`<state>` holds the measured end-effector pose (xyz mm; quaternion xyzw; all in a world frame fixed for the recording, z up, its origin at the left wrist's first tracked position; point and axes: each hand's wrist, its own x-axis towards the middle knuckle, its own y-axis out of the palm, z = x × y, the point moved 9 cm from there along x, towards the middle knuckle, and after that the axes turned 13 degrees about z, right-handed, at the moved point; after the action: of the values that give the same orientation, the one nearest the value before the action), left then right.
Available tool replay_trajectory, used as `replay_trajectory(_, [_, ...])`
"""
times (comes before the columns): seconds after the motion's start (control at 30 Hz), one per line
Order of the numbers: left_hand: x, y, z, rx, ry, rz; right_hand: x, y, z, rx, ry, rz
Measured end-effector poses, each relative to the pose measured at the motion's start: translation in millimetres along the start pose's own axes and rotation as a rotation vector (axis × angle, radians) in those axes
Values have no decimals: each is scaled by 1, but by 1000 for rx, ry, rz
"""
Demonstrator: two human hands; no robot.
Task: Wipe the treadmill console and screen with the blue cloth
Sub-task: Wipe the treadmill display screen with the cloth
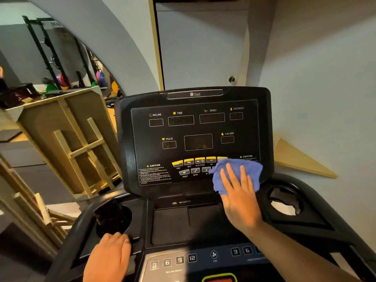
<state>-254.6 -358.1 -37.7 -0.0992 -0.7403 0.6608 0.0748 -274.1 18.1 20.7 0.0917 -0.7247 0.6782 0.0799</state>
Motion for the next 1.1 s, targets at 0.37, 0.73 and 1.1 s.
replay_trajectory(0.37, [-6,-9,-5,-7,-16,-44,24,-15,115,-129,-602,111])
replay_trajectory(0.73, [-12,-16,-11,-35,-19,-42,6,-1,25,-59,-481,196])
replay_trajectory(1.1, [-18,-24,-15,-25,-13,-88,21,-29,172,16,-569,13])
